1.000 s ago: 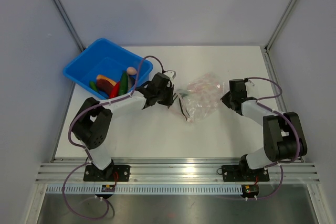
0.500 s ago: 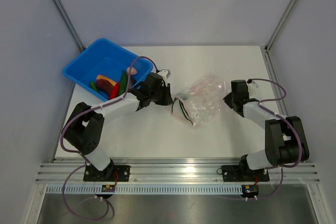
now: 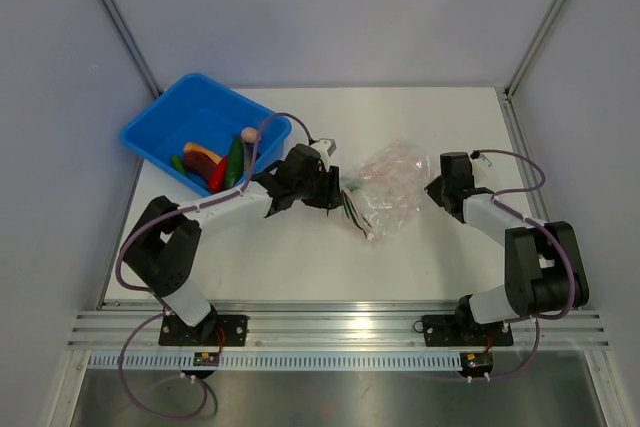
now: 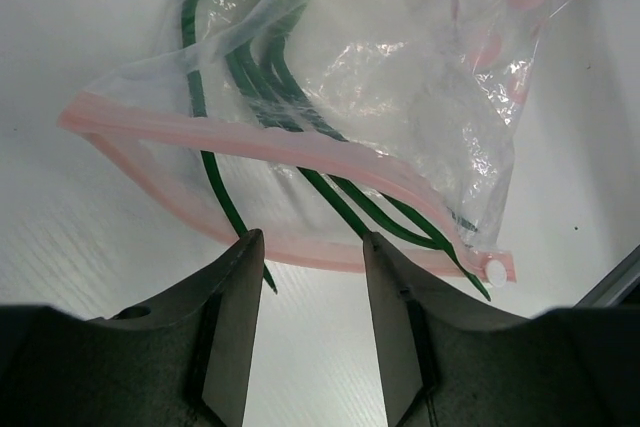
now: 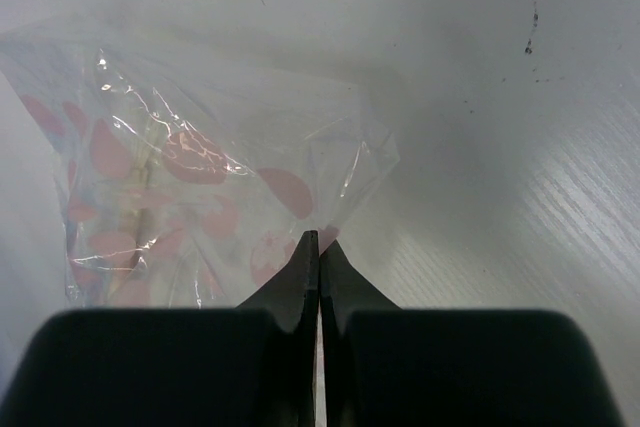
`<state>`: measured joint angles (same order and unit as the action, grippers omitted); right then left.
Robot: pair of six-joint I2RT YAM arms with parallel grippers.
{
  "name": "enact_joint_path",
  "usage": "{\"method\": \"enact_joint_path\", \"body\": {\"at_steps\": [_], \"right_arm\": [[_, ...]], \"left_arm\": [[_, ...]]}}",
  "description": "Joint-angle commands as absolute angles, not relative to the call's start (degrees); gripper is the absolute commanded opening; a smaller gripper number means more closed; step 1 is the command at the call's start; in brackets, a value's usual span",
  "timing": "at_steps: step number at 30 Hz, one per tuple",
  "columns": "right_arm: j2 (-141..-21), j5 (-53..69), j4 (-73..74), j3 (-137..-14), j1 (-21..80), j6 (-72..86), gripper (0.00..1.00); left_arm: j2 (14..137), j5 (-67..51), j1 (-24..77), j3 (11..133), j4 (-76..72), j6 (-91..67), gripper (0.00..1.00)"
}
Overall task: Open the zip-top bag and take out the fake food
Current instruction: Pick up the fake vegetable from the zipper food storage bag.
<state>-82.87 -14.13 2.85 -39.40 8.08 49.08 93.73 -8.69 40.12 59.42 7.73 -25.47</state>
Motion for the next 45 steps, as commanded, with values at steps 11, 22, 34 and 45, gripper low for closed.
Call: {"method": "enact_joint_path", "body": {"at_steps": [11, 22, 34, 45], "right_arm": [[-80.2, -14.1, 1.0, -38.8, 7.6, 48.8, 0.0], [-79.8, -13.2, 0.6, -38.1, 7.6, 48.5, 0.0], [-80.0, -11.6, -2.3, -37.9, 7.8, 47.8, 0.0], [-79.4, -11.7, -2.2, -37.9, 8.2, 47.4, 0.0]], "left_arm": [[98.1, -11.4, 40.7, 59.3, 2.3, -34.8, 0.56], [103.2, -10.3, 42.4, 64.2, 5.8, -37.5, 0.63], [106.4, -9.8, 44.3, 67.5, 5.4, -39.6, 0.65], [113.5, -6.2, 46.2, 72.2, 7.8, -39.8, 0.64]]}}
